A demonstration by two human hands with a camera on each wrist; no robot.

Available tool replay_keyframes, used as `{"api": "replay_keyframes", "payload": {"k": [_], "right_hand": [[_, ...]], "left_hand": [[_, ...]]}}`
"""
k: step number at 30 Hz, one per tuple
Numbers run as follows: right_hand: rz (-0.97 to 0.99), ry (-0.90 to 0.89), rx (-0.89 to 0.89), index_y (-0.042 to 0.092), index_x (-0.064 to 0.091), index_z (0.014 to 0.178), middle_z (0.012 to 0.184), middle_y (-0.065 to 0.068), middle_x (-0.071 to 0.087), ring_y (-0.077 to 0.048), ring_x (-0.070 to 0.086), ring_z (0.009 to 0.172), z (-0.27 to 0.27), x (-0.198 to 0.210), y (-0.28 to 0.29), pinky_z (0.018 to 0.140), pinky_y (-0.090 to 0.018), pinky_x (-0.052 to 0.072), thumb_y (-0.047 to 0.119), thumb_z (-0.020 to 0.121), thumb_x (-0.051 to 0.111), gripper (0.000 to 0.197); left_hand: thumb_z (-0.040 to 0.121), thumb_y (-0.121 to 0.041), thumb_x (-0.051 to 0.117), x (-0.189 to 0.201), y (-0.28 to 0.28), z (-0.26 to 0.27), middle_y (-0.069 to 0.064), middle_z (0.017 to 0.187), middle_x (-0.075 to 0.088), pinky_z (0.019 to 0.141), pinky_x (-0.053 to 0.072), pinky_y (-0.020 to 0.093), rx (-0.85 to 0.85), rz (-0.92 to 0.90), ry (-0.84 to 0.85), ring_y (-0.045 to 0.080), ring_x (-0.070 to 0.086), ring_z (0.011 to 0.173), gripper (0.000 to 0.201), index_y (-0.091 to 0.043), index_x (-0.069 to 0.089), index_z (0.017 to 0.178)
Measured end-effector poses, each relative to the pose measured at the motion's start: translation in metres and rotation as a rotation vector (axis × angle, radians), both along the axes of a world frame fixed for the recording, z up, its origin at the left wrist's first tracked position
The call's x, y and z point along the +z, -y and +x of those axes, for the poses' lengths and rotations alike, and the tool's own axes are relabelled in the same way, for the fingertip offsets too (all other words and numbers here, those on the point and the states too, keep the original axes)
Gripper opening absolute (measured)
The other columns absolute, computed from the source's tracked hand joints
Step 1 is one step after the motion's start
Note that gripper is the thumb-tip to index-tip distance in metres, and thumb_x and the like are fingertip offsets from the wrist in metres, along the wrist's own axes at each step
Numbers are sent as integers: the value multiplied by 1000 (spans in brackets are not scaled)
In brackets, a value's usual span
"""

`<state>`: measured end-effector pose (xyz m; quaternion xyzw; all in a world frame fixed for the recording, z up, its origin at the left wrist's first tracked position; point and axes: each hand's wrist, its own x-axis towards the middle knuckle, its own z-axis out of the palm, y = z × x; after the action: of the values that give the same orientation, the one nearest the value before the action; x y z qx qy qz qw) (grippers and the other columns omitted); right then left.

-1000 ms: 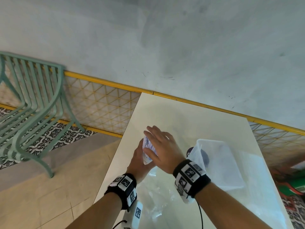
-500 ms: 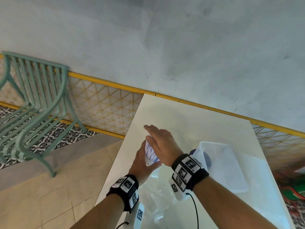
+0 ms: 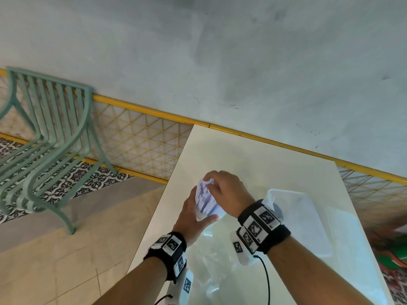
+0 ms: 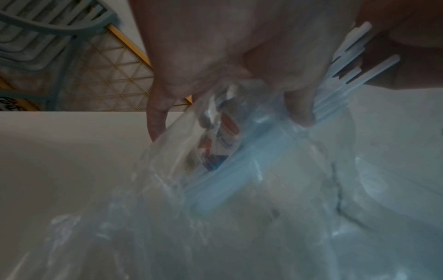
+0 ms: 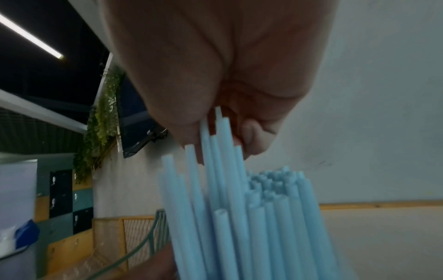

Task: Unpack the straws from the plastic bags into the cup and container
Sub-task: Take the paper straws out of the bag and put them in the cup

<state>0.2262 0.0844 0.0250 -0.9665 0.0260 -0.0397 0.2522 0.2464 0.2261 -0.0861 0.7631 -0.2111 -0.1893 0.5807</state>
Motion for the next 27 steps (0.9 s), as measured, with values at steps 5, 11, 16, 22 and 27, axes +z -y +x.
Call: {"api": "replay_keyframes", "payload": {"k": [5,11,16,22,27], "right_hand": [[330,162,6,11,75,87,76,-1,69,-8,59,67,-4,0,1,66,-12,46,19,80,80,12],[70,35,240,18,74,100,88,8,60,-6,51,81,-8,-20,-3,78,-26,42,25,101,52,24],[-316,99,162,24,52,136,142,3,47,-20,40,129,-18,-19,-10,100,-38,37,47,101,29,48],[-416,-23,148,23,29,152,160,5,26,-21,21,149,-20,-41,-21,113,-50,27,60,97,22,66],[-319,-9,113,40,33,144,161,14,20,-17,10,150,-4,-28,-15,112,-49,17,58,98,23,51]], "left_hand": [[79,-38,76,-1,0,1,-36,135,38,97,28,8,1,-17,-14,-17,33,128,83,-45,24,143],[78,-48,73,-7,0,0,-20,144,32,104,27,22,-6,17,-26,-2,30,134,94,-39,12,149],[76,-58,69,-7,2,0,-23,146,31,106,32,23,-24,27,10,-4,31,134,93,-44,12,148],[83,-53,65,-9,9,2,-13,150,34,110,37,31,20,-16,19,4,37,137,77,-49,18,145],[75,-57,72,-6,0,0,-18,142,36,91,36,11,2,18,-26,-5,42,121,92,-45,16,146]]}}
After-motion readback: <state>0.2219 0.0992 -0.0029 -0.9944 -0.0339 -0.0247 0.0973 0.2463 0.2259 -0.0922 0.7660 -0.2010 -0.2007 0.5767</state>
